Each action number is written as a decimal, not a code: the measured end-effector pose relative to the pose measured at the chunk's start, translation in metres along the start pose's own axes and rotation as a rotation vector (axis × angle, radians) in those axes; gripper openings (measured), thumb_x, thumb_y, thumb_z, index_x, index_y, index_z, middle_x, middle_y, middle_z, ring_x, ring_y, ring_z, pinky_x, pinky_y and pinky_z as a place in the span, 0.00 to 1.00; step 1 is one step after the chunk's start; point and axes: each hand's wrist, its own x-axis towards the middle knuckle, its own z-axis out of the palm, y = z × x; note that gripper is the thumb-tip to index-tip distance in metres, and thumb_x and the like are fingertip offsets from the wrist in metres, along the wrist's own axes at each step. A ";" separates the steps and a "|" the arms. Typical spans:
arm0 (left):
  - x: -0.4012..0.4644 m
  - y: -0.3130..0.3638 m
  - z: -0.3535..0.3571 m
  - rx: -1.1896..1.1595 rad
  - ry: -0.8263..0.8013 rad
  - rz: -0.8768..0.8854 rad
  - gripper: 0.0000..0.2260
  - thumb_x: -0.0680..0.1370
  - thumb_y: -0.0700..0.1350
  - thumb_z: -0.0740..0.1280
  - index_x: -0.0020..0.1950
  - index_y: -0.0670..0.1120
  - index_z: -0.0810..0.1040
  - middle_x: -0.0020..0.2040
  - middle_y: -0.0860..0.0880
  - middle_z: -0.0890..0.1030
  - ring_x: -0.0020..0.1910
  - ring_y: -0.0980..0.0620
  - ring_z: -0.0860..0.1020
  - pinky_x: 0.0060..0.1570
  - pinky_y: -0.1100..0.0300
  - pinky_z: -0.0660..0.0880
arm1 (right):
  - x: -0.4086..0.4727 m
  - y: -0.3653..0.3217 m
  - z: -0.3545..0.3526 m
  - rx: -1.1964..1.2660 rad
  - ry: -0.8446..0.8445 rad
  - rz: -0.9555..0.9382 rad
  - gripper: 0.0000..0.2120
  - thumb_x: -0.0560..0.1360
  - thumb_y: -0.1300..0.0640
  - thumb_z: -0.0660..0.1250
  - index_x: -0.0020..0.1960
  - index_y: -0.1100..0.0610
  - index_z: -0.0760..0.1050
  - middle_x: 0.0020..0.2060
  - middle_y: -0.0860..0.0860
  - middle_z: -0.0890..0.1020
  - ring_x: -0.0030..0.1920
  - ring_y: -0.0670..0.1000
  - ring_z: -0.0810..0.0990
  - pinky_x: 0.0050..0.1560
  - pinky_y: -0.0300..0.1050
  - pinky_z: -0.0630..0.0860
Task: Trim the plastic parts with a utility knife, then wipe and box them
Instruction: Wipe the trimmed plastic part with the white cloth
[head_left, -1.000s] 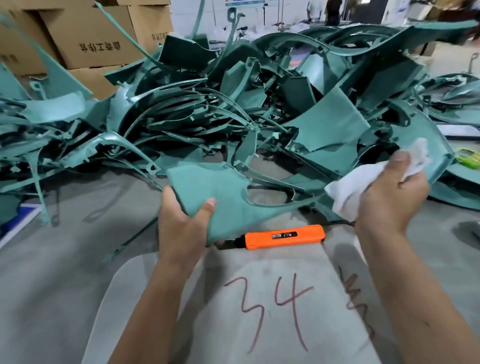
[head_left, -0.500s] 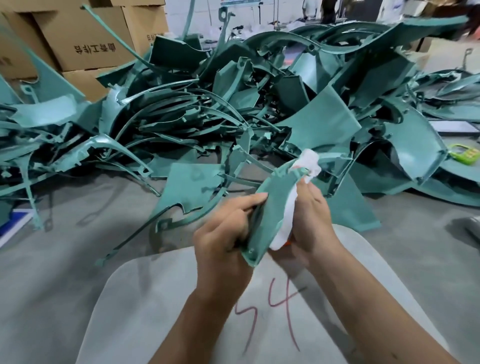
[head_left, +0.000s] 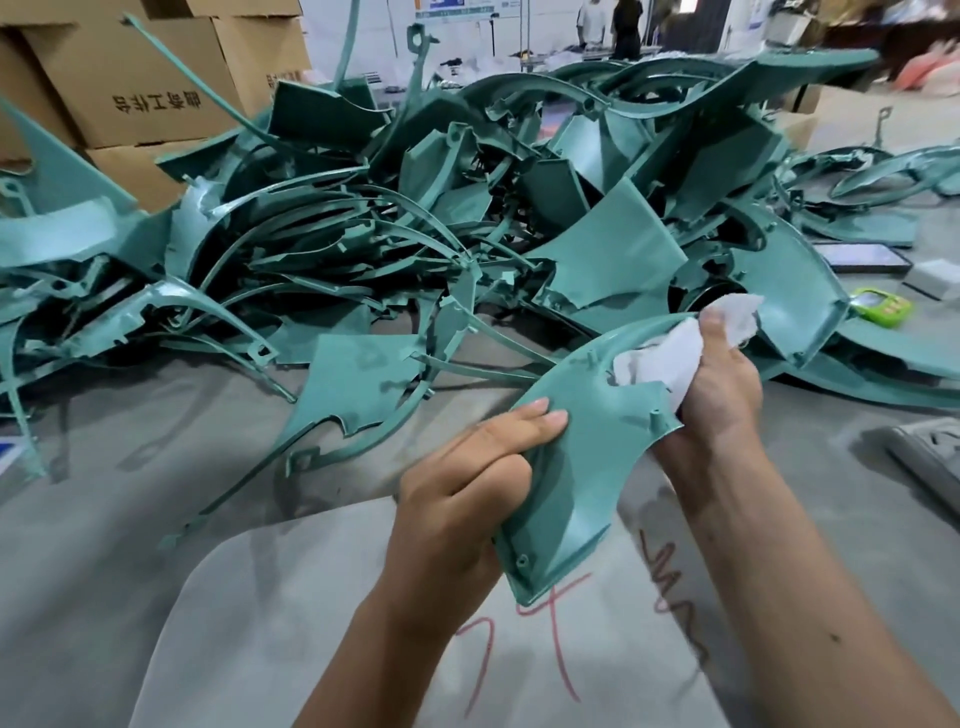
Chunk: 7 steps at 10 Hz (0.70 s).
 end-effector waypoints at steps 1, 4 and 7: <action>0.002 -0.007 -0.002 0.073 -0.025 0.057 0.14 0.82 0.39 0.65 0.58 0.53 0.87 0.58 0.53 0.86 0.58 0.56 0.84 0.53 0.64 0.81 | 0.000 0.005 -0.001 -0.020 0.035 -0.077 0.14 0.84 0.47 0.66 0.44 0.55 0.77 0.31 0.46 0.85 0.37 0.53 0.85 0.40 0.52 0.83; 0.014 -0.046 -0.010 0.050 0.223 0.496 0.08 0.85 0.37 0.61 0.49 0.36 0.75 0.63 0.43 0.82 0.66 0.39 0.79 0.63 0.40 0.77 | -0.015 0.016 0.004 -0.278 -0.471 0.423 0.24 0.81 0.41 0.66 0.44 0.59 0.88 0.40 0.59 0.88 0.38 0.57 0.88 0.39 0.51 0.84; 0.027 -0.042 -0.019 0.201 0.070 0.536 0.23 0.76 0.35 0.75 0.41 0.51 0.61 0.59 0.45 0.84 0.68 0.36 0.75 0.67 0.47 0.72 | -0.025 0.005 -0.010 -0.260 -0.770 0.512 0.16 0.72 0.51 0.73 0.52 0.62 0.83 0.46 0.58 0.87 0.41 0.57 0.88 0.40 0.50 0.85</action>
